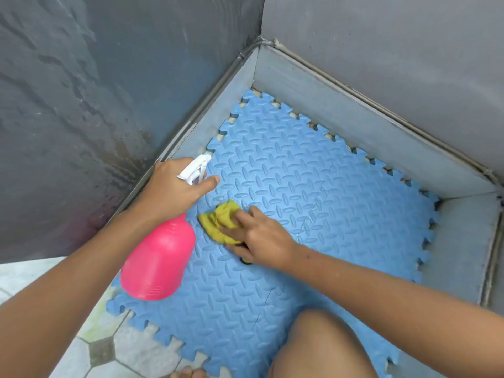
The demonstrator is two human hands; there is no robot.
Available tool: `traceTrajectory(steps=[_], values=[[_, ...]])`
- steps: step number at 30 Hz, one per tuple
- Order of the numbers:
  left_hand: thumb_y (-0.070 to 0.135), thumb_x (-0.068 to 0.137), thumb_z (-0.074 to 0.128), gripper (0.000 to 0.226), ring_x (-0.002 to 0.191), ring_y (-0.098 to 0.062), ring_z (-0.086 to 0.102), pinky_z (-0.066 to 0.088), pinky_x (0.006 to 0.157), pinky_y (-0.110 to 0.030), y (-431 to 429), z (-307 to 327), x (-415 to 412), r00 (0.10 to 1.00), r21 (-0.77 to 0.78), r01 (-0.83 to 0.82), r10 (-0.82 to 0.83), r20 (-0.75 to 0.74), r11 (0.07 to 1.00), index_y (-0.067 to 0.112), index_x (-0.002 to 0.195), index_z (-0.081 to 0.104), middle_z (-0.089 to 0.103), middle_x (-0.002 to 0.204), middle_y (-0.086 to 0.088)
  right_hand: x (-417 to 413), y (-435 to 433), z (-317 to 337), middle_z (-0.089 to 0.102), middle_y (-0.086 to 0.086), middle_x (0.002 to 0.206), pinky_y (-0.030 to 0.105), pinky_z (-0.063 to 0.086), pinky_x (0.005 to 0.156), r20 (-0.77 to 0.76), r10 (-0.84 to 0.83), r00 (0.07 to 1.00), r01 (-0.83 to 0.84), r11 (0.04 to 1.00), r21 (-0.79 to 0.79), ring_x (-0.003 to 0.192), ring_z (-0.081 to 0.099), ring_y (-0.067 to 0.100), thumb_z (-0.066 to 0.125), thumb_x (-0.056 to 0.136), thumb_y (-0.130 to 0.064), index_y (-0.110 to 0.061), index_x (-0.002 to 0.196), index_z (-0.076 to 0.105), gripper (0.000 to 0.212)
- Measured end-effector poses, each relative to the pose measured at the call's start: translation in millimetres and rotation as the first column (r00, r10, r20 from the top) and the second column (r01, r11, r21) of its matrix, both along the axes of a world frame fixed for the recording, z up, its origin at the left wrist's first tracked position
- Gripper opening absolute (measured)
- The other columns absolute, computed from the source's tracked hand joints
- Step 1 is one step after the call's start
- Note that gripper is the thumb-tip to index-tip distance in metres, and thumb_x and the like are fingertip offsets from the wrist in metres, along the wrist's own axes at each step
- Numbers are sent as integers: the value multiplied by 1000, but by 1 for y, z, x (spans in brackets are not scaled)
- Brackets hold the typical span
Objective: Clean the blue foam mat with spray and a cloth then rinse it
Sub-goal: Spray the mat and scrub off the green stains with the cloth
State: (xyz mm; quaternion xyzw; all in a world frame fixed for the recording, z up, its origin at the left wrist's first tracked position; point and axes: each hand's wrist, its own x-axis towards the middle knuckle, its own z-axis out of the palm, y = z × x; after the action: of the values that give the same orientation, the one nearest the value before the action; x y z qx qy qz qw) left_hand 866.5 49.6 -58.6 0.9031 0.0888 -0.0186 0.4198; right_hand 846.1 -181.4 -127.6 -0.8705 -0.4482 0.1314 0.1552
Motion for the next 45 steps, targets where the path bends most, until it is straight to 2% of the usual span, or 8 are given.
traceTrajectory(steps=[6, 12, 17, 20, 24, 31, 38, 45], values=[[67, 70, 63, 62, 72, -35, 65, 54, 72, -46, 3, -1, 0, 999, -32, 10, -12, -53, 999, 5, 76, 65, 72, 73, -15, 46, -119, -4, 53, 3, 113, 38, 54, 69, 68, -145, 987, 148, 988, -42, 99, 58, 29, 58, 92, -45, -42, 135, 56, 43], [45, 84, 78, 40, 70, -38, 67, 59, 73, -48, 2, 7, 0, 990, -29, -50, 46, -135, 998, 6, 81, 69, 75, 78, -13, 147, -132, 4, 50, 9, 125, 35, 43, 84, 47, -874, 484, 875, 482, -42, 110, 56, 33, 65, 90, -45, -23, 125, 68, 41], [35, 87, 80, 25, 62, -23, 65, 59, 77, -43, 0, 12, 2, 986, -43, -61, 53, -161, 997, 12, 79, 74, 78, 77, -2, 32, -50, 4, 50, -6, 106, 34, 51, 74, -146, -359, 922, 356, 933, -45, 94, 56, 20, 70, 82, -53, -34, 125, 62, 48], [32, 87, 80, 26, 51, -7, 56, 54, 69, -35, -4, 10, 4, 985, -25, -58, 53, -165, 998, 10, 76, 72, 75, 72, -3, -34, -38, 9, 49, 2, 108, 35, 51, 64, -192, 100, 976, -116, 990, -76, 92, 56, 27, 69, 85, -48, -37, 125, 63, 42], [35, 87, 79, 31, 48, -7, 52, 44, 62, -32, -18, 7, 0, 978, -50, -48, 37, -206, 998, 10, 71, 71, 71, 66, 0, 14, -79, 10, 53, 1, 115, 34, 53, 70, -130, -74, 989, 65, 995, -74, 99, 59, 25, 68, 89, -44, -41, 128, 63, 39], [41, 82, 84, 47, 54, -11, 45, 35, 56, -21, -54, -1, -7, 963, 6, 195, -191, -190, 981, 7, 68, 56, 51, 57, -2, 147, -214, 10, 60, 13, 119, 40, 48, 91, 14, -911, 412, 901, 404, -158, 110, 60, 36, 67, 86, -46, -33, 121, 70, 38], [49, 77, 79, 53, 55, -26, 59, 49, 61, -33, -53, -6, 2, 972, 12, 85, -80, -219, 996, 3, 61, 58, 60, 50, -6, 118, -250, 1, 52, 14, 126, 40, 47, 91, 43, -982, 183, 975, 176, -136, 109, 58, 38, 62, 93, -40, -25, 127, 67, 38], [50, 76, 85, 52, 67, -31, 59, 45, 63, -37, -85, -4, 15, 946, -29, 193, -194, -258, 981, 4, 72, 61, 64, 65, -17, 103, -271, 6, 48, 14, 125, 42, 46, 95, 71, -961, 266, 952, 251, -178, 110, 56, 37, 61, 95, -40, -27, 134, 62, 41]])
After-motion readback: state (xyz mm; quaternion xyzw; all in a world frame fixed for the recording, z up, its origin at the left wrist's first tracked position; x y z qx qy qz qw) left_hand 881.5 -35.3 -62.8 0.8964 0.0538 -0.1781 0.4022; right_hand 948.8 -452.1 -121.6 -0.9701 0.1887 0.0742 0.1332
